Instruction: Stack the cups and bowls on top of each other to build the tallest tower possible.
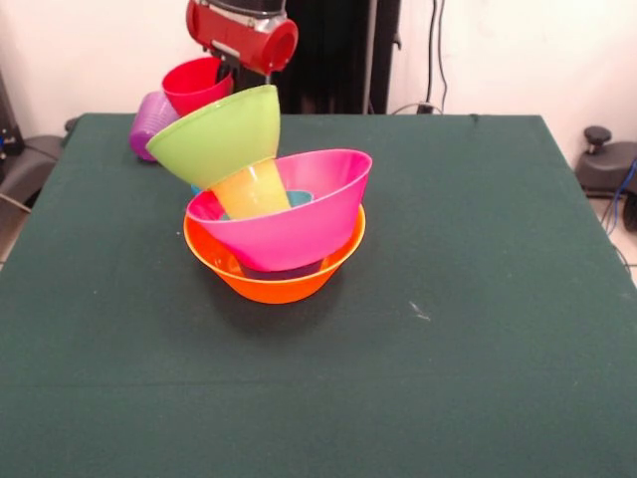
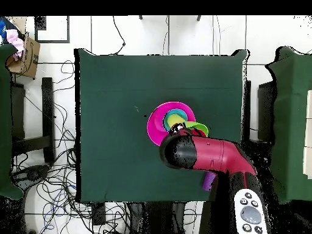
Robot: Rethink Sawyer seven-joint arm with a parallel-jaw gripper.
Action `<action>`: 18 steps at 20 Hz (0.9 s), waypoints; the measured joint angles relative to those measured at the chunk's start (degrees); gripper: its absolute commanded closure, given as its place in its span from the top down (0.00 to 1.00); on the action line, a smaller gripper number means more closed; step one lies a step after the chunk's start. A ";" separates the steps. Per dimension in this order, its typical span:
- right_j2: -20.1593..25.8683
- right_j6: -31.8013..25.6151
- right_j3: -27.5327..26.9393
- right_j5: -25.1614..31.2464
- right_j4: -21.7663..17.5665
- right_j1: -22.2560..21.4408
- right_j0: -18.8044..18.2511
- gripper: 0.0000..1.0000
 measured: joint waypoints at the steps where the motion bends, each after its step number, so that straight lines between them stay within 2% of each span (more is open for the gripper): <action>1: -0.12 0.00 0.00 -0.39 0.09 0.26 0.14 0.00; 7: -1.34 0.00 -0.07 -4.53 1.92 2.81 1.10 0.00; 18: -3.94 0.00 -1.11 -7.27 6.11 4.62 2.86 0.00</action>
